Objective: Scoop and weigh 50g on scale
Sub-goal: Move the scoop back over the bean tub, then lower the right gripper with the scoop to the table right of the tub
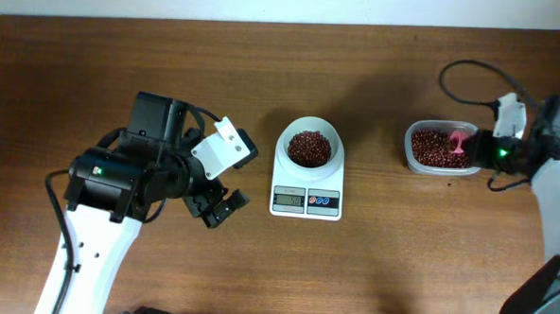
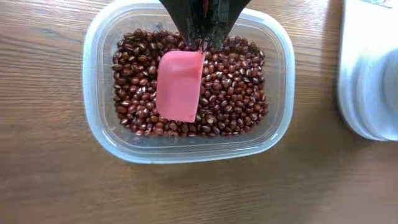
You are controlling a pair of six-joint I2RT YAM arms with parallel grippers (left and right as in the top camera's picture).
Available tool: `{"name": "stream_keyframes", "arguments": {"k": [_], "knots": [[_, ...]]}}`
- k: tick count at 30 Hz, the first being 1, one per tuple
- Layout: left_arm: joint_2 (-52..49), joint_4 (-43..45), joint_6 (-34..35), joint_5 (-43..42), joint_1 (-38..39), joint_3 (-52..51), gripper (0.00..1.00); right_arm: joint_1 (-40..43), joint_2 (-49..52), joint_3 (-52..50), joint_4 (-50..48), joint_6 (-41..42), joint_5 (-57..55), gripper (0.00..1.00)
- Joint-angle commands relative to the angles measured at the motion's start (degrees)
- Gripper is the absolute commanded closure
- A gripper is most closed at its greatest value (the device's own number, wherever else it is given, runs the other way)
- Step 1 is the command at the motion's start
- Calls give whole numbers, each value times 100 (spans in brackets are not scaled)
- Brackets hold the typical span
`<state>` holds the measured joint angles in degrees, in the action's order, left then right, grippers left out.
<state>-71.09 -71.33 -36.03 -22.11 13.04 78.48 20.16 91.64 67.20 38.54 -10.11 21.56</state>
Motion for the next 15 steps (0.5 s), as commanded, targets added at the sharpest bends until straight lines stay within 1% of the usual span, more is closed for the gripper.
{"name": "stream_keyframes", "arguments": {"k": [1, 3, 5, 9, 11, 15], "knots": [[17, 7, -87, -61, -35, -13, 1, -579, -479, 247, 52, -63, -1714, 96], [17, 7, -87, -63, -35, -13, 1, -1023, -669, 254, 162, -63, -2894, 96], [17, 7, -87, -61, -35, -13, 1, -1355, -728, 254, 175, -63, -3320, 96], [17, 7, -87, -61, -35, -13, 1, -1646, -752, 319, 219, -55, -3818, 95], [17, 7, -87, -63, -35, -13, 1, -1633, -883, 667, 391, 339, -3814, 96], [17, 7, -87, -63, -35, -13, 1, -1628, -1419, 1729, 1012, 452, -3744, 96]]}}
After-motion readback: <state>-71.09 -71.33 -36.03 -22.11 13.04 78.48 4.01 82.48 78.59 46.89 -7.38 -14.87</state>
